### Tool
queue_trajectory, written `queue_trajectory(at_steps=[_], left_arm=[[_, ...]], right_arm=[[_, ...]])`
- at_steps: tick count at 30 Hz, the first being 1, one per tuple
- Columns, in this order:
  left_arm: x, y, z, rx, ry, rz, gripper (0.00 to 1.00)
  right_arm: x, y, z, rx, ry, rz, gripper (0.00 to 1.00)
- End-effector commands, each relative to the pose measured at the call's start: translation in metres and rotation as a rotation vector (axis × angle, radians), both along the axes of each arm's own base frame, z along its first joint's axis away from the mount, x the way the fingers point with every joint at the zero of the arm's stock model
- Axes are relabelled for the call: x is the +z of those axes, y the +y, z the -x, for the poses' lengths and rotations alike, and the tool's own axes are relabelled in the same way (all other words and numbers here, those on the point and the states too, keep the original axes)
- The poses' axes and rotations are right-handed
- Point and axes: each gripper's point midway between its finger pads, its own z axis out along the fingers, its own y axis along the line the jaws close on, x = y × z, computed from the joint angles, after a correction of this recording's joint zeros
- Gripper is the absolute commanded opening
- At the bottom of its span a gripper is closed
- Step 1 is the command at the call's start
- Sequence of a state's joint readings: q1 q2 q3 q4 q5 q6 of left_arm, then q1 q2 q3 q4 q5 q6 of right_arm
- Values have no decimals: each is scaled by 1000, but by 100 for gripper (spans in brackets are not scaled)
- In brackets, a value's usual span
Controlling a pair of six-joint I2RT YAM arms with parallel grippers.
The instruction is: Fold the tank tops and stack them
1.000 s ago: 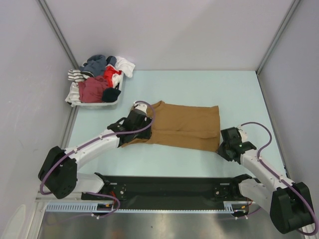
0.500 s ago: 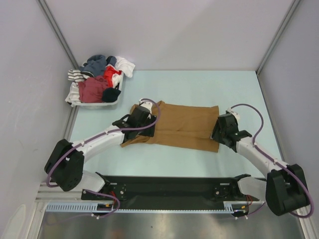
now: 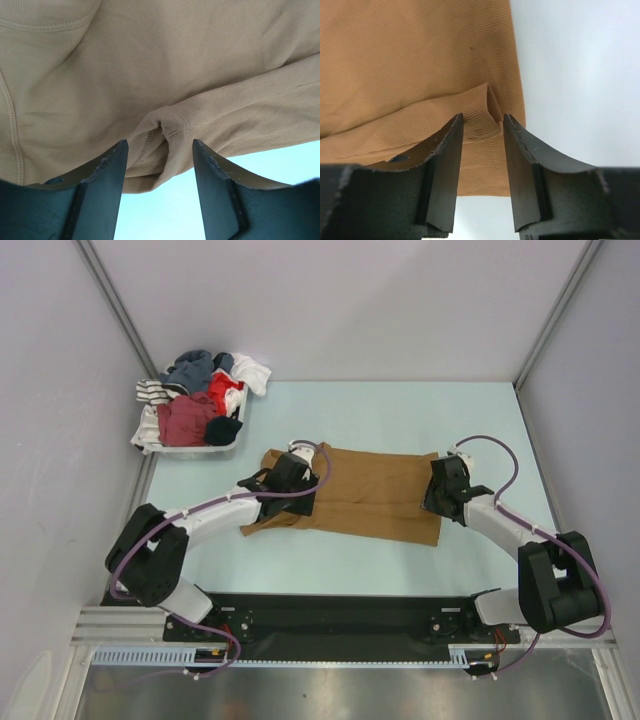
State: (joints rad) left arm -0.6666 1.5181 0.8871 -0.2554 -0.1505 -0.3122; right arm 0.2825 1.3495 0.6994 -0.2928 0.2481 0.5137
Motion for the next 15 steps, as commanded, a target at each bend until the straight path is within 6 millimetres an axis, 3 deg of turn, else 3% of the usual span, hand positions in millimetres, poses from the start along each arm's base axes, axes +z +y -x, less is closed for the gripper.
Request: queue_trajectory(at_steps=[1, 5, 8, 12, 15], left_arm=[[16, -18, -16, -29, -48, 39, 59], [10, -22, -22, -17, -33, 31, 46], [2, -20, -24, 8, -11, 5, 41], [-3, -17, -23, 25, -2, -8, 43], [1, -17, -22, 27, -12, 5, 44]], right_arm=[[14, -6, -15, -21, -66, 26, 41], [14, -8, -17, -28, -67, 29, 26], [13, -9, -16, -30, -64, 28, 24], [11, -8, -13, -23, -55, 27, 40], [9, -5, -12, -17, -52, 5, 42]])
